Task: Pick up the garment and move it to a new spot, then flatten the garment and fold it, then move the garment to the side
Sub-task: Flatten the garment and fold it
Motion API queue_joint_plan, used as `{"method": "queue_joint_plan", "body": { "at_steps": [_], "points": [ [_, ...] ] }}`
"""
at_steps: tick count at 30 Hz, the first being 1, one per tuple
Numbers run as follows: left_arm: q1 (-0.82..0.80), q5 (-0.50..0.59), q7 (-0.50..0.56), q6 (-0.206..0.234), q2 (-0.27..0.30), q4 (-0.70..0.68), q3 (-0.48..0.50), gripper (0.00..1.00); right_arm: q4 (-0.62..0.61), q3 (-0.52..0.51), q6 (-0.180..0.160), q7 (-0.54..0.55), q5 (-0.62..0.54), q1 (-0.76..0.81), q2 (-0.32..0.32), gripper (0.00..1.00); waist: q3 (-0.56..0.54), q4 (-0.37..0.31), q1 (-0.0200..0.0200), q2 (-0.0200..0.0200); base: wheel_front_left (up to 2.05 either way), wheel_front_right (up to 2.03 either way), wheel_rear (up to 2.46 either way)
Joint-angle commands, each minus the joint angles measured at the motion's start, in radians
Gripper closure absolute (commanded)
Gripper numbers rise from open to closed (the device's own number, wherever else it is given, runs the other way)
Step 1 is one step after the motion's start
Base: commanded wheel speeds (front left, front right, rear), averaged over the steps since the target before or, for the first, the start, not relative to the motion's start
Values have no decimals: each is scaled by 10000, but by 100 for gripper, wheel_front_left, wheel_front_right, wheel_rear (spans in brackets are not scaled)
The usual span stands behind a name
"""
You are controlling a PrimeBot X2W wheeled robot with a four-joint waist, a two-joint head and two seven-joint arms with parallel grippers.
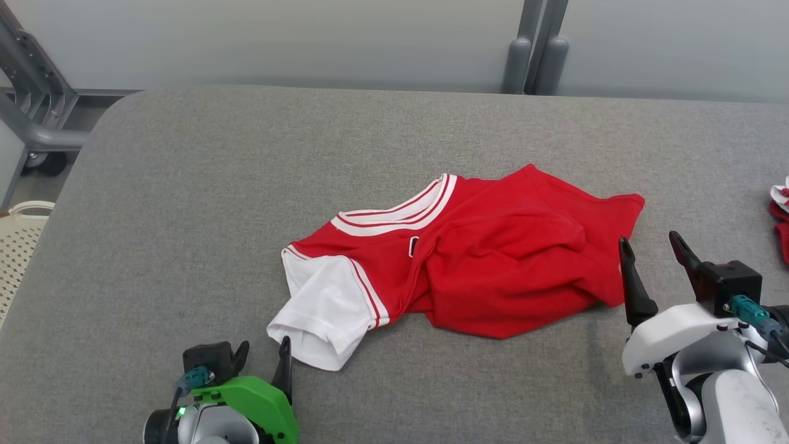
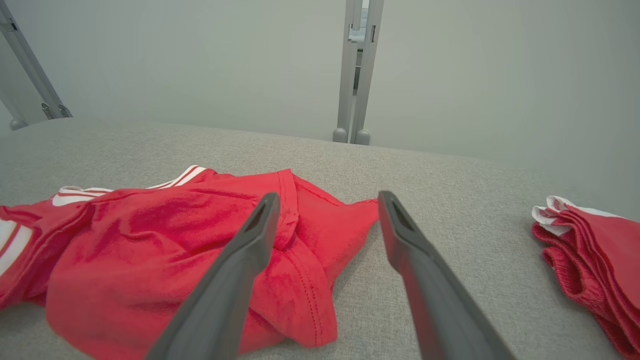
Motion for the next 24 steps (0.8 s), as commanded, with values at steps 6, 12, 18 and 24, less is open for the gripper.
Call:
{"method": "queue_joint_plan", "body": {
  "at_steps": [6,12,18,24],
  "points": [
    [-466,-328,107,-204,15,355,43,0,102,161,-12,117,-193,-385,-12,0,16,-1,0,0,0,0,0],
    [-761,-523,44,-310,10,600,20,53,390,188,-12,612,-257,-704,-15,0,60,-46,0,0,0,0,0],
    [-920,-495,-12,-327,76,731,-63,100,1008,39,-12,2276,90,-1444,-16,0,178,-133,0,0,0,0,0],
    [-1056,-470,-141,-326,74,749,-160,100,1747,-35,-10,4314,804,-2499,-18,0,425,-55,0,0,0,0,0]
  ]
}}
